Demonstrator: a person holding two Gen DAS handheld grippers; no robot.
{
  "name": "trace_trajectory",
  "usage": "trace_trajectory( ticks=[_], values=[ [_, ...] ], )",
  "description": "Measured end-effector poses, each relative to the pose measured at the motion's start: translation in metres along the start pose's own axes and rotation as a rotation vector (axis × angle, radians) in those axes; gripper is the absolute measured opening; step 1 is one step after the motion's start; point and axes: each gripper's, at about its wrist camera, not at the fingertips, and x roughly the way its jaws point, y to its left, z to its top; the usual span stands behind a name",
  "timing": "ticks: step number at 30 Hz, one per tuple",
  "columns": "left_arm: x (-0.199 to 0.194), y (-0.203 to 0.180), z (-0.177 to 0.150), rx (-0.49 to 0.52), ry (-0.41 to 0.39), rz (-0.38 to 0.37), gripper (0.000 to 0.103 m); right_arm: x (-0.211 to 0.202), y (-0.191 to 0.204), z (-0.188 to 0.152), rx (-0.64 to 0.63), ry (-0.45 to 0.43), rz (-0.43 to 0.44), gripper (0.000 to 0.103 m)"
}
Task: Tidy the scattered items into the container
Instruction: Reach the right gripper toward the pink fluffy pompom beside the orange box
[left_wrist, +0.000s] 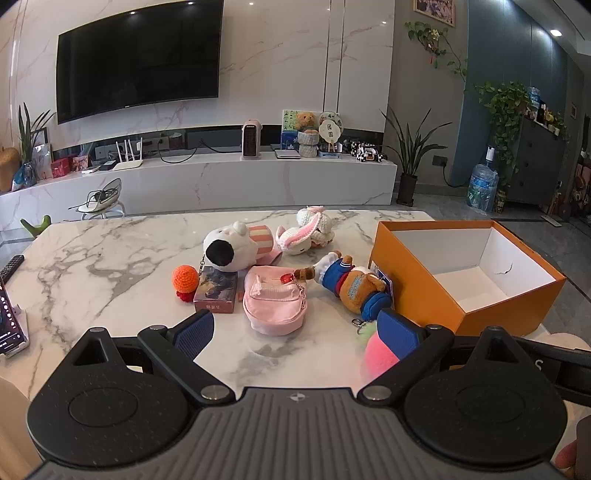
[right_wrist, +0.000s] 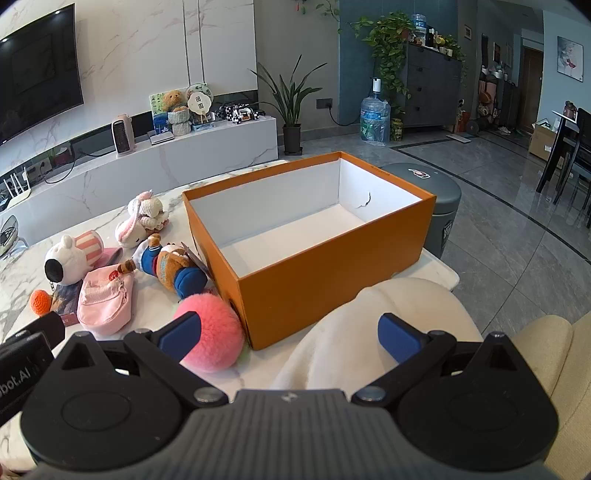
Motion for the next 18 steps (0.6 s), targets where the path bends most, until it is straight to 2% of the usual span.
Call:
trace_trajectory(
  ticks=[18],
  values=[
    [0.0083, 0.0063, 0.0004, -0.007, 0.032, 0.044, 0.103, 0.0050, 0.0100, 0.0012, -0.034, 0.005, 0.003, 0.103]
  ],
)
